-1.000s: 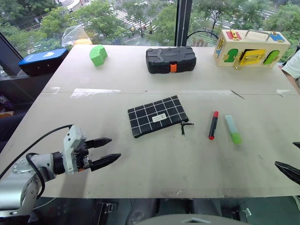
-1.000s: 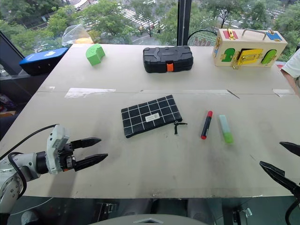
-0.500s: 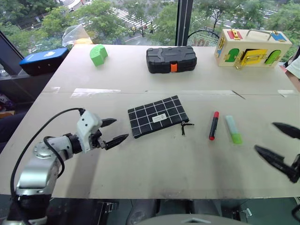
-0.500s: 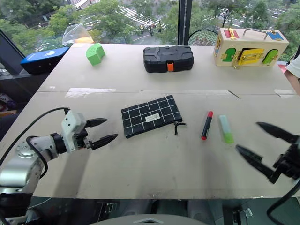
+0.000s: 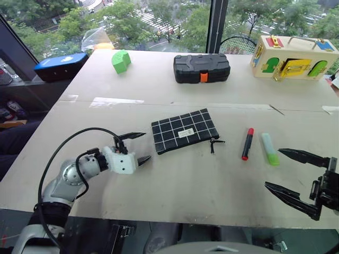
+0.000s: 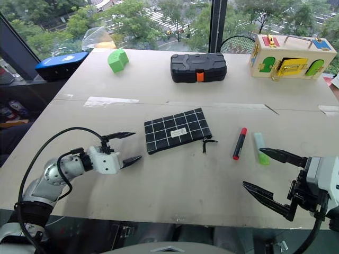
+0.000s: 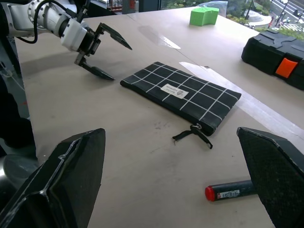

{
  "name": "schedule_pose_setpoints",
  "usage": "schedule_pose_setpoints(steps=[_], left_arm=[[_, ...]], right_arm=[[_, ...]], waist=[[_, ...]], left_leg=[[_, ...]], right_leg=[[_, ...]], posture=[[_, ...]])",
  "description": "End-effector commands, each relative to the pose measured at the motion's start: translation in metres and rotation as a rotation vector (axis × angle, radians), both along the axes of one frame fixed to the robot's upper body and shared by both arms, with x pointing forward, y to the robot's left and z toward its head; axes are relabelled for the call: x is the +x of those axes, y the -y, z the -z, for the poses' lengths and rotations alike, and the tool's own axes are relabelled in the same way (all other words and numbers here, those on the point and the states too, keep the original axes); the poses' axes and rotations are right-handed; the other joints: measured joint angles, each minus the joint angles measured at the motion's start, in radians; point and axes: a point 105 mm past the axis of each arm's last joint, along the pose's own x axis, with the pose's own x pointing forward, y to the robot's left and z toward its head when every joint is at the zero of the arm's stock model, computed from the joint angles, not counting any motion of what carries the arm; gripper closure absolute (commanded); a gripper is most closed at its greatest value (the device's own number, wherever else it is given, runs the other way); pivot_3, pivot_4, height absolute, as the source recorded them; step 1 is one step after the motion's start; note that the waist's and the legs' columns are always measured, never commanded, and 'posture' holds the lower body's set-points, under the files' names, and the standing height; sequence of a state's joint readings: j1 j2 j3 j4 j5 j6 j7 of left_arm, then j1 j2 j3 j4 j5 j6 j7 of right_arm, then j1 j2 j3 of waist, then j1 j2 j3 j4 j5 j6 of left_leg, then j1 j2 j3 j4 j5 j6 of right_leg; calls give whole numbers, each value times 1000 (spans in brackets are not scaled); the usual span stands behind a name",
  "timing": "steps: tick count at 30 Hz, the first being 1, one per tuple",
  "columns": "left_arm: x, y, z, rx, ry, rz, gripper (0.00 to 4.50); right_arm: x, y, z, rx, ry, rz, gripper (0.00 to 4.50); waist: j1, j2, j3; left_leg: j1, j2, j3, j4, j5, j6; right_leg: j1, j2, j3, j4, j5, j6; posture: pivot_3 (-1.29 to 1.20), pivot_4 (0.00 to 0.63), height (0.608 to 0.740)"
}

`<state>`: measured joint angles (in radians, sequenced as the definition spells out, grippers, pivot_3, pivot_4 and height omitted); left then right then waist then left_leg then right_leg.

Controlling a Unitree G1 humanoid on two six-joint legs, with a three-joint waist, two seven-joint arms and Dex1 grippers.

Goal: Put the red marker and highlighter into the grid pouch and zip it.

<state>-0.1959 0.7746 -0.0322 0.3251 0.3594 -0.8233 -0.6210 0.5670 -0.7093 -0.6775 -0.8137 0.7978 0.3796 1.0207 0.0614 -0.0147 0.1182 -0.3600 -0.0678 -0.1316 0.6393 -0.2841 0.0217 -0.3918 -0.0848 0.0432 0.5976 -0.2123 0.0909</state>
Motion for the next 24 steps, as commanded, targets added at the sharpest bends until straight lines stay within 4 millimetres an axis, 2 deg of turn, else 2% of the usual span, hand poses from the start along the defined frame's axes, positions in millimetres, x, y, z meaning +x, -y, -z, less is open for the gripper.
schedule_pose_setpoints(steps=[1,6,8,9,10,12,13,16,18,19,22,24], left_arm=[[8,6,14,94,12,-3,76],[23,16,17,150,34,-11,76],[27,27,19,160,44,21,76],[29,33,23,166,35,40,460],[30,38,26,169,29,54,615],[31,45,26,132,-16,70,1388],[32,47,24,113,-25,75,1967],[34,51,14,73,-18,90,3173],[36,53,6,36,-10,88,4188],[38,55,0,1,0,86,4471],[44,57,-17,-122,1,48,4471],[45,58,-24,-187,-11,38,4471]], right_arm=[[-3,-5,-7,-4,46,-17,0],[-4,-6,-7,1,48,-11,0],[-3,-5,-6,3,48,-7,0],[-3,-5,-5,4,48,-5,0],[-2,-6,-5,5,49,-1,0],[-2,-7,-4,7,53,5,0],[-2,-7,-5,10,55,8,0],[-1,-10,-7,35,70,24,0],[2,-12,-5,34,73,36,0],[6,-13,-4,33,81,59,0],[25,-15,1,24,93,158,0],[43,-16,13,21,9,249,0]], waist=[[3,1,0],[5,1,0],[7,3,-1],[8,3,-1],[9,4,-1],[8,3,-2],[7,3,-2],[7,4,-1],[7,4,-1],[5,4,-1],[-1,3,0],[-14,0,1]], left_leg=[[0,0,0,1,0,0],[1,-1,1,9,0,0],[2,-1,1,9,0,0],[2,-1,0,9,0,0],[2,-2,0,10,0,0],[2,-2,0,10,0,0],[2,-2,0,10,0,0],[2,-2,-1,10,0,0],[1,-2,-2,10,0,0],[1,-2,-3,10,0,0],[1,-2,-6,10,0,0],[0,-2,-7,10,0,0]], right_leg=[[0,0,0,2,0,0],[3,1,-3,7,0,1],[4,1,-3,8,-1,1],[5,1,-4,8,-1,1],[5,1,-5,8,-1,1],[6,0,-5,8,-1,1],[6,0,-5,8,-1,1],[6,0,-6,8,-2,3],[6,0,-7,8,-2,3],[6,0,-7,8,-2,3],[4,0,-7,8,-2,3],[3,0,-7,9,-2,2]], posture=[[0,150,740],[0,150,740],[0,150,740],[0,150,740],[0,150,740],[0,150,740],[0,150,740],[0,150,740],[0,150,740],[0,150,740],[0,150,740],[0,150,740]])
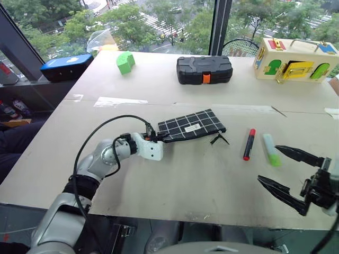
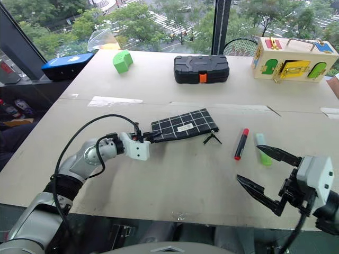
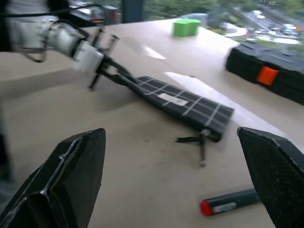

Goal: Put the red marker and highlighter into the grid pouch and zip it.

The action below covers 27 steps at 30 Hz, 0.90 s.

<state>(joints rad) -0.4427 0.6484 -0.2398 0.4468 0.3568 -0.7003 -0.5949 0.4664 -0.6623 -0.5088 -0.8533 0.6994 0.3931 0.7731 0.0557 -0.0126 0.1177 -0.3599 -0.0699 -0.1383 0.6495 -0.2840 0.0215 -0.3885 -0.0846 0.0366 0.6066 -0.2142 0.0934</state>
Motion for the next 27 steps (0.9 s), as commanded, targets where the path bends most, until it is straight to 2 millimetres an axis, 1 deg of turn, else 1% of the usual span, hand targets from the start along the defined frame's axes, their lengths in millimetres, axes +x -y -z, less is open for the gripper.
schedule_pose_setpoints(steps=[1,3,5,7,10,13,15,17,18,19,20,21,22,23,24,25,27], left_arm=[[4,3,-24,-117,20,-11,4471],[3,4,-26,-129,10,-6,4471],[2,5,-25,-117,8,0,4471],[1,8,-26,-128,7,1,4471],[-2,12,-27,-132,9,12,4471],[-4,16,-28,-142,9,18,4471],[-6,18,-29,-148,7,21,4471],[-8,20,-29,-157,3,24,4471],[-8,21,-29,-165,2,23,4500],[-9,21,-29,-173,-1,19,4500],[-9,21,-30,-179,-2,15,4500],[-9,21,-30,-186,-6,8,4500],[-8,20,-30,-193,-11,-1,4500],[-8,19,-30,-200,-17,-11,4500],[-7,19,-30,-208,-23,-19,4500],[-7,18,-30,-212,-26,-23,4500],[-8,19,-30,-220,-31,-29,4500]], right_arm=[[25,-2,19,-17,-134,155,0],[41,-11,27,-78,-165,202,0],[60,-20,37,-32,-248,252,0],[79,-30,47,52,-343,313,0],[106,-41,52,138,-421,408,0],[120,-57,51,179,-477,401,0],[128,-58,55,161,-496,433,0],[139,-58,53,187,-492,461,0],[143,-58,53,188,-488,472,390],[145,-58,53,193,-490,475,514],[146,-58,54,191,-491,476,858],[148,-57,53,190,-486,477,1063],[148,-58,53,193,-485,472,1671],[148,-59,52,193,-481,464,1853],[148,-60,52,193,-477,455,2485],[147,-60,51,193,-475,447,2833],[146,-61,51,188,-471,438,3810]], waist=[[-11,-2,2],[-20,-3,2],[-31,-4,2],[-41,-5,3],[-42,-5,2],[-41,-4,3],[-44,-4,3],[-42,-5,3],[-42,-4,3],[-43,-4,3],[-49,-3,3],[-51,-4,3],[-51,-4,3],[-52,-3,3],[-54,-3,3],[-56,-3,3],[-60,-3,3]], left_leg=[[-1,0,-1,0,0,0],[-1,0,-1,0,2,-3],[-2,1,-1,-1,2,-3],[-2,1,-1,-2,2,-4],[-4,2,-1,-2,3,-5],[-5,0,0,-3,3,-5],[-5,0,0,-3,3,-5],[-4,-1,1,-3,3,-5],[-4,-1,1,-3,3,-5],[-4,-1,1,-3,3,-5],[-4,-1,0,-3,3,-5],[-4,-1,1,-3,3,-5],[-4,-1,1,-3,3,-5],[-4,-1,1,-3,3,-5],[-4,-1,1,-3,3,-5],[-4,-1,1,-3,3,-5],[-4,-1,1,-3,3,-5]], right_leg=[[-1,0,0,1,0,0],[-2,0,0,2,0,0],[-3,1,0,2,0,0],[-3,2,0,1,0,-1],[-4,2,0,1,0,-1],[-7,0,0,1,0,-1],[-8,-1,-2,1,0,-1],[-8,-2,-6,1,0,-1],[-9,-2,-8,1,0,-1],[-9,-2,-8,1,0,-1],[-9,-2,-8,1,0,-1],[-9,-2,-8,2,0,-1],[-9,-2,-8,2,0,-1],[-9,-2,-8,2,0,-1],[-9,-2,-9,2,0,-1],[-9,-2,-9,2,0,-1],[-9,-2,-9,2,0,-1]], posture=[[0,150,740],[0,150,740],[0,150,740],[0,150,740],[0,150,740],[0,150,740],[0,150,740],[0,150,740],[0,150,740],[0,150,740],[0,150,740],[0,150,740],[0,150,740],[0,150,740],[0,150,740],[0,150,740],[0,150,740]])
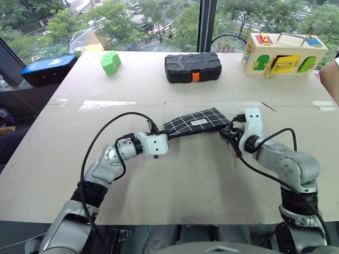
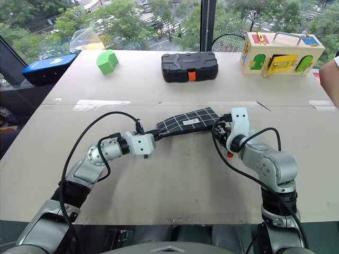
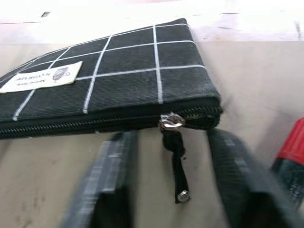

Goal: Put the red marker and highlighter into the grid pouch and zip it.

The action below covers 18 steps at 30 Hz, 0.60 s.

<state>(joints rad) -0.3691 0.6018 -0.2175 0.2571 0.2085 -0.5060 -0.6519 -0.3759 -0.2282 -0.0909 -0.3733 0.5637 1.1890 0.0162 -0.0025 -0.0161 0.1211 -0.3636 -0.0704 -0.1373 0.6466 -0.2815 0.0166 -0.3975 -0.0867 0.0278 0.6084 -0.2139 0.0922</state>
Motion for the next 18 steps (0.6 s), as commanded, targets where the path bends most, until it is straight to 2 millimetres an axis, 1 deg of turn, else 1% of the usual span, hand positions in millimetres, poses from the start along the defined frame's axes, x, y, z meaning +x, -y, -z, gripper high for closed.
schedule_pose_setpoints(steps=[1,2,7,11,13,18], left_arm=[[0,2,-17,-61,40,-4,4500],[0,2,-18,-66,37,-8,4500],[2,1,-18,-81,26,-25,4500],[3,-1,-15,-70,19,-43,4500],[4,0,-14,-68,18,-49,4500],[3,7,-14,-26,49,-11,4500]], right_arm=[[1,-2,-12,2,59,-21,4274],[1,-2,-12,0,60,-22,4420],[-2,3,-12,-14,69,-23,4420],[-5,6,-14,-7,82,-43,4420],[-10,3,-19,10,89,-81,4420],[-24,-14,-29,47,92,-225,4420]], waist=[[-4,0,0],[-7,0,0],[-10,0,0],[-10,0,0],[-10,0,0],[-9,0,0]], left_leg=[[0,0,0,0,0,0],[0,0,0,0,0,0],[0,0,0,0,0,0],[0,0,0,0,0,0],[0,0,0,0,0,0],[0,0,0,0,0,0]], right_leg=[[0,0,0,0,0,0],[0,0,0,0,0,0],[0,0,0,0,0,0],[0,0,0,0,0,0],[0,0,0,0,0,0],[0,0,0,0,0,0]], posture=[[0,150,740],[0,150,740],[0,150,740],[0,150,740],[0,150,740],[0,150,740]])
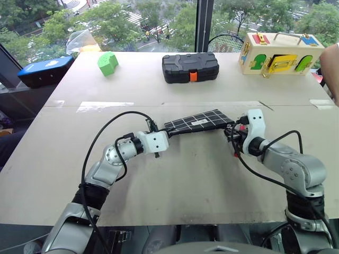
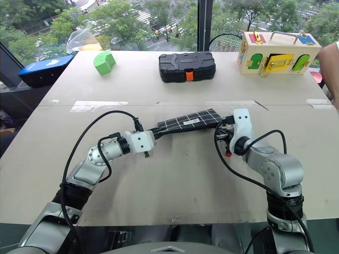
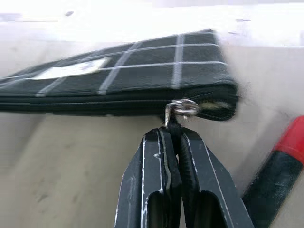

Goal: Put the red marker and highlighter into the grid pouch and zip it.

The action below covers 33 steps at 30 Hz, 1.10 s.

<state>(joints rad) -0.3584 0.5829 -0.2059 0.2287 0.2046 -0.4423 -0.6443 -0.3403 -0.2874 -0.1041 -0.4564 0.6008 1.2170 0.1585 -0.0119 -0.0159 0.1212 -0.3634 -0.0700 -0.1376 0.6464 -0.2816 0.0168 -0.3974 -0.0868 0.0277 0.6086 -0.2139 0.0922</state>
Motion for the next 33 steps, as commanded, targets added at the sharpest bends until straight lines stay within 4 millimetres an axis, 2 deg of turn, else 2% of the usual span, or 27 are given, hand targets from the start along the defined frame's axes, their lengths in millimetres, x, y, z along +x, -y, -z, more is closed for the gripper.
schedule_pose_setpoints(steps=[1,6,9,11,15,21,28,33], left_arm=[[-1,9,-15,9,77,41,4500],[-2,21,-19,7,99,75,4500],[-1,26,-29,-59,102,71,4500],[3,22,-32,-98,97,42,4500],[13,4,-38,-174,109,-41,4500],[7,1,-37,-186,106,-45,4500],[5,13,-32,-168,107,-11,4500],[13,9,-36,-219,108,-69,4500]], right_arm=[[-10,-13,-20,25,59,-105,4420],[-13,-26,-20,18,34,-172,4420],[-13,-30,-14,-17,14,-192,4420],[-11,-24,-11,-23,2,-173,4420],[-5,3,-3,-42,-27,-84,4420],[-4,9,-2,-42,-29,-71,4420],[-3,-9,-11,-8,-14,-126,4420],[-6,-20,-12,7,-17,-159,4420]], waist=[[1,0,0],[1,0,0],[1,0,0],[1,0,0],[2,0,0],[0,0,0],[1,0,0],[3,0,0]], left_leg=[[0,0,0,0,0,0],[0,0,0,0,0,0],[0,0,0,0,0,0],[0,0,0,0,0,0],[0,0,0,0,0,0],[0,0,0,0,0,0],[0,0,0,0,0,0],[0,0,0,0,0,0]], right_leg=[[0,0,0,0,0,0],[0,0,0,0,0,0],[0,0,0,0,0,0],[0,0,0,0,0,0],[0,0,0,0,0,0],[0,0,0,0,0,0],[0,0,0,0,0,0],[0,0,-1,0,0,0]], posture=[[0,150,740],[0,150,740],[0,150,740],[0,150,740],[0,150,740],[0,150,740],[0,150,740],[0,150,740]])
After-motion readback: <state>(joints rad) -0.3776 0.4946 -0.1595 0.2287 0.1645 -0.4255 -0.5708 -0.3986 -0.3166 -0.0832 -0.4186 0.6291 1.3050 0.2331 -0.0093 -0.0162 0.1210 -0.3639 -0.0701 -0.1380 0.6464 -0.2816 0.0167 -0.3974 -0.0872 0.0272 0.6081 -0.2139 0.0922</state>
